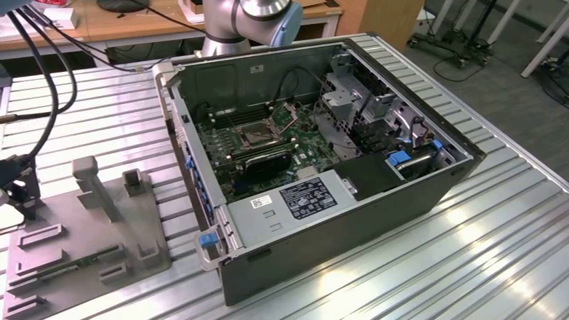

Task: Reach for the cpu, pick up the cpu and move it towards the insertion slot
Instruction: 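Pick up the cpu and move it towards the insertion slot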

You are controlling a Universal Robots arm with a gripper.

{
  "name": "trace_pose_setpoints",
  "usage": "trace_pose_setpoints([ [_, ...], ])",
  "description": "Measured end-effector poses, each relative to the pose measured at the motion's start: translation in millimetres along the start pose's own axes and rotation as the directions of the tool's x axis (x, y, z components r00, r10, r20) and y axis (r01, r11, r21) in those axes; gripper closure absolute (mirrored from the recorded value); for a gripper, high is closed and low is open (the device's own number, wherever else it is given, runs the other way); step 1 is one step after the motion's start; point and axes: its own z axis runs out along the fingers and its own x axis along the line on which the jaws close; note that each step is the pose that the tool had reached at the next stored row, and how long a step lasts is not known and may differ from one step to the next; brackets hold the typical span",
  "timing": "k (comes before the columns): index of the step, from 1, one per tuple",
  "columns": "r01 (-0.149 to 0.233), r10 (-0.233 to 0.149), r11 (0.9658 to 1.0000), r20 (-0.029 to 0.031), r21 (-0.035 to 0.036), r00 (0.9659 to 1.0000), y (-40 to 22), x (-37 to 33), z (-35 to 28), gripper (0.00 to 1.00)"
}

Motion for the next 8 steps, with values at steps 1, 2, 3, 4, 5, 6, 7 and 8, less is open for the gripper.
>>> trace_pose_setpoints([
  [1,0.000,0.000,1.0000,-0.0001,0.0000,1.0000,0.1,0.0,-1.1,0.45],
  [2,0.000,0.000,1.0000,0.0000,0.0000,1.0000,0.2,0.0,-2.2,0.45],
  [3,0.000,0.000,1.0000,-0.0001,0.0001,1.0000,0.3,0.0,-3.5,0.45],
  [4,0.000,0.000,1.0000,-0.0001,0.0000,1.0000,0.4,0.0,-4.6,0.45],
  [5,0.000,0.000,1.0000,0.0000,0.0000,1.0000,0.4,0.0,-5.4,0.45],
  [6,0.000,0.000,1.0000,0.0000,-0.0003,1.0000,0.4,0.3,-5.8,0.45],
  [7,0.000,0.000,1.0000,0.0002,-0.0004,1.0000,0.2,0.8,-5.9,0.45],
  [8,0.000,0.000,1.0000,-0.0001,-0.0002,1.0000,0.2,1.1,-6.1,0.45],
])
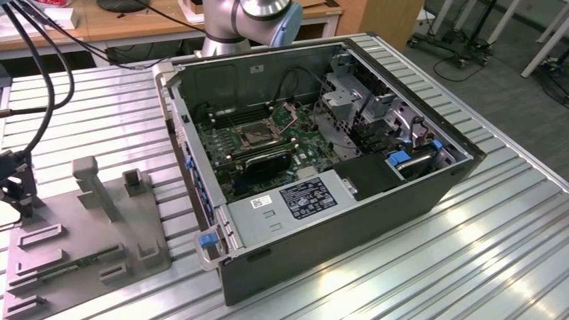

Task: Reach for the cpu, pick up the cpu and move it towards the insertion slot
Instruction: 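Pick up the cpu and move it towards the insertion slot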

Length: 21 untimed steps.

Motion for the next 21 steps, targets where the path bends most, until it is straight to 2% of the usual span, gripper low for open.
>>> trace_pose_setpoints([
  [15,0.000,0.000,1.0000,0.0003,0.0000,1.0000,0.4,1.4,-3.3,0.45],
  [21,0.000,0.000,1.0000,0.0000,0.0029,1.0000,0.4,1.2,-4.5,0.45],
])
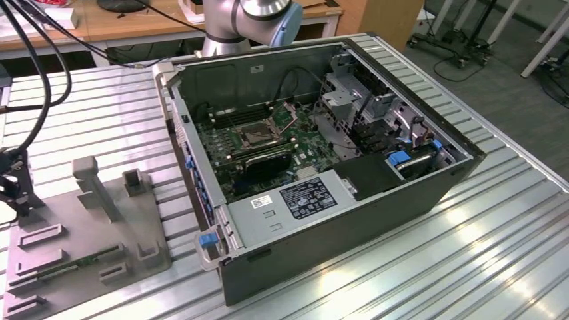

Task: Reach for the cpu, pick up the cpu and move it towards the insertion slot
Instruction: 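Pick up the cpu and move it towards the insertion slot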

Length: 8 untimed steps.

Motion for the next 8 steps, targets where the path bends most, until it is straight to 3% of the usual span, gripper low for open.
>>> trace_pose_setpoints([
  [8,0.000,0.000,1.0000,0.0001,0.0016,1.0000,0.3,-0.2,-2.7,0.45],
])
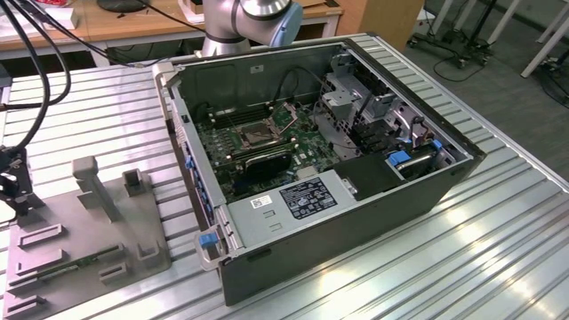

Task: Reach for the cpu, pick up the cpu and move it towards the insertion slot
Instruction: 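Pick up the cpu and move it towards the insertion slot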

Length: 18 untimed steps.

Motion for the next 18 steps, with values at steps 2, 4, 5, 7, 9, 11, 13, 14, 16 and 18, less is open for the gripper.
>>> trace_pose_setpoints([
  [2,0.000,0.000,1.0000,-0.0001,0.0004,1.0000,0.1,0.0,-1.2,0.45],
  [4,0.000,0.000,1.0000,0.0000,0.0010,1.0000,0.2,-0.1,-2.2,0.45],
  [5,0.000,0.000,1.0000,0.0000,0.0015,1.0000,0.2,0.0,-2.7,0.45],
  [7,0.000,0.000,1.0000,0.0000,0.0017,1.0000,0.3,-0.1,-3.4,0.45],
  [9,0.000,0.000,1.0000,0.0001,0.0022,1.0000,0.3,-0.1,-3.8,0.45],
  [11,0.000,0.000,1.0000,0.0000,0.0032,1.0000,0.3,-0.1,-4.1,0.45],
  [13,0.000,0.000,1.0000,-0.0001,0.0047,1.0000,0.3,0.0,-4.3,0.45],
  [14,0.000,0.000,1.0000,-0.0002,0.0056,1.0000,0.3,0.0,-4.5,0.45],
  [16,0.000,0.000,1.0000,-0.0001,0.0075,1.0000,0.4,-0.1,-4.8,0.45],
  [18,0.000,0.000,1.0000,-0.0001,0.0082,1.0000,0.4,-0.1,-5.5,0.45],
])
